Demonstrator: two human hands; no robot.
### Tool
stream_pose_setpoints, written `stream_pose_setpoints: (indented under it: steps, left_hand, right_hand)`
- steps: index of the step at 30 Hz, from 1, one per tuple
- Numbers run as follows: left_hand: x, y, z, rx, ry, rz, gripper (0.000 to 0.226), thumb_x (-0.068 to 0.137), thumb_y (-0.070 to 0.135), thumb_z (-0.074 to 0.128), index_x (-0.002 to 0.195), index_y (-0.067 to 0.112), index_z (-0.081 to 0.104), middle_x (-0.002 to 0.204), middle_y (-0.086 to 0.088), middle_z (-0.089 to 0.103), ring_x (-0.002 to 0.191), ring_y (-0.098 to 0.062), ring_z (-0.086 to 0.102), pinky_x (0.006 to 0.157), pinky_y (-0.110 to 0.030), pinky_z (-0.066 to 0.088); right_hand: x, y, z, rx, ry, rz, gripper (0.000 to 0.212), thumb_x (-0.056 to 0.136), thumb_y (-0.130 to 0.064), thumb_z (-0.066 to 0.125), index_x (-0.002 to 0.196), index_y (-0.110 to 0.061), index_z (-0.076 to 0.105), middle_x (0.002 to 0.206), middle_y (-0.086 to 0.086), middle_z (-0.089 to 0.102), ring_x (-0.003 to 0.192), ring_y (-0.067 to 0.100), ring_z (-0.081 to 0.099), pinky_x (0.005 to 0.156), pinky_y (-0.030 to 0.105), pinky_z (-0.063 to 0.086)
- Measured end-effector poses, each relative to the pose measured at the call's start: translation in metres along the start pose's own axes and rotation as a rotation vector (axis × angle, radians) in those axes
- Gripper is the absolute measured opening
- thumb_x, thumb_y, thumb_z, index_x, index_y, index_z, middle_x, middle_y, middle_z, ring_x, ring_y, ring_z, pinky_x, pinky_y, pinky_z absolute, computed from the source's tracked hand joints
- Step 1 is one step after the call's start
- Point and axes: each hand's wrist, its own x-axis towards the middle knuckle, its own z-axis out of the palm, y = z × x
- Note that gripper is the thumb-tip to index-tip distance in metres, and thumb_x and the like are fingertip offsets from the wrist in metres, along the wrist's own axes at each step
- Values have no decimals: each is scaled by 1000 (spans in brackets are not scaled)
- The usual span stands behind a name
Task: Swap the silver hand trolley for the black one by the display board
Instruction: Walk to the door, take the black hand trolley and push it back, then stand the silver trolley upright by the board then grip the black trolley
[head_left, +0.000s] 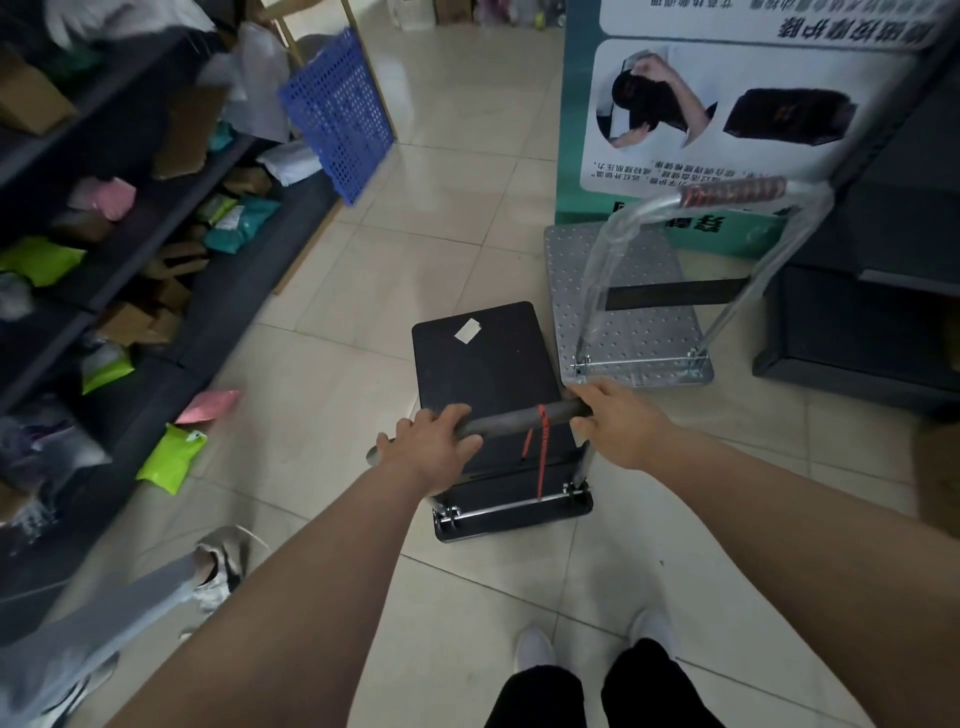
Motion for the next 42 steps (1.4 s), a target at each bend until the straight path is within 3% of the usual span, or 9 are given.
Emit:
stream_pose_setpoints:
  steps: [5,12,21,31,37,42]
  left_hand:
    - [3,28,-13,-4,85,78,52,95,57,35,144,42,26,143,-5,42,133,-31,35,109,-57,27]
    - [11,88,-27,15,40,244,45,97,47,40,140,32,43,142,-7,43,132,-32,34,108,-53,33]
    - [40,190,-37,60,38,303,40,99,45,40,133,29,50,136,-10,47,129,-33,36,106,-52,36]
    - [90,329,-31,-6,24,253,46,97,45,43,139,27,45,134,-13,49,126,-36,39,106,-48,36]
    - [119,358,-43,-49,51,223,52,94,47,47,140,24,40,132,-13,51,124,-34,43,105,-49,37]
    - [163,359,-74,-96,158,200,60,95,40,51,148,20,31,147,-14,38,134,-34,36,109,-51,35]
  right_hand:
    - [-11,3,-10,-8,14,11,54,97,-38,42,146,-18,33,145,11,39,132,31,39,109,41,36]
    - [-35,28,-34,32,9,50,45,96,-38,43,137,-17,46,139,13,46,127,31,44,106,42,39]
    - [-47,124,-90,58,50,127,50,99,-39,40,142,-13,41,144,17,40,132,33,41,106,40,35]
    - [-23,265,-175,5,56,121,49,98,-39,41,139,-14,41,141,13,43,127,32,43,101,43,41]
    - [16,290,-206,62,64,119,55,97,-41,43,143,-13,35,143,15,41,127,35,44,103,45,41]
    - [71,289,-235,58,156,93,51,96,-39,46,139,-12,38,142,14,38,124,33,45,101,47,43]
